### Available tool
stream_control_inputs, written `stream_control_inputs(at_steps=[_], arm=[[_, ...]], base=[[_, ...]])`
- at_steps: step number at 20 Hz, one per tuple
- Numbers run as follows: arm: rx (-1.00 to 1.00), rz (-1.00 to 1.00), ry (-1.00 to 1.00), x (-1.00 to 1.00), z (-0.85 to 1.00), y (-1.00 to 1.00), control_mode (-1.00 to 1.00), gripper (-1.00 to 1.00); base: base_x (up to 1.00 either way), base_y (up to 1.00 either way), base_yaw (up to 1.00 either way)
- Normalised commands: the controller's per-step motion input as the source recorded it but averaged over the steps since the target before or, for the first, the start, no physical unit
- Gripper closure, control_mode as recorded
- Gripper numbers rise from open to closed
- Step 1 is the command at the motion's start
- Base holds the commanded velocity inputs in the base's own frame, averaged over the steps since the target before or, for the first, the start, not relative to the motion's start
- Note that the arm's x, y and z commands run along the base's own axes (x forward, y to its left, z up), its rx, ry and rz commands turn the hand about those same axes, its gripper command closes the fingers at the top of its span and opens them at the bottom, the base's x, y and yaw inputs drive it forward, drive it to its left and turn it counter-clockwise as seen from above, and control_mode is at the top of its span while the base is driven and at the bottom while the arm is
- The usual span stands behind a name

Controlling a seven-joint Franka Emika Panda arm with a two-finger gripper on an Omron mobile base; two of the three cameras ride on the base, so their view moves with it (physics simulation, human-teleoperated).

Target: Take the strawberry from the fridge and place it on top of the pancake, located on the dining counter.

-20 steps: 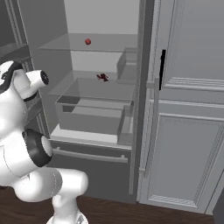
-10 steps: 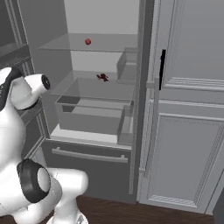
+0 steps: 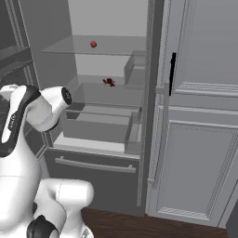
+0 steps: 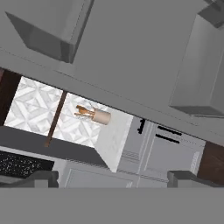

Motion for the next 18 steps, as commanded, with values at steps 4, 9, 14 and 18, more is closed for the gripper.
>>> stream_control_inputs(at_steps=[4, 9, 14, 18], arm=[[-0.24, 0.0, -0.04, -0.21, 0.0, -0.73, -1.0, -1.0], [-0.38, -0.03, -0.09, -0.35, 0.0, -0.5, -1.0, -1.0], [-0.41, -0.07, -0.08, -0.4, 0.0, -0.41, -1.0, -1.0], [-0.37, -0.1, -0.04, -0.45, -0.04, -0.51, -1.0, -1.0]], base=[[0.0, 0.0, 0.0], [0.0, 0.0, 0.0], [0.0, 0.0, 0.0], [0.0, 0.0, 0.0]])
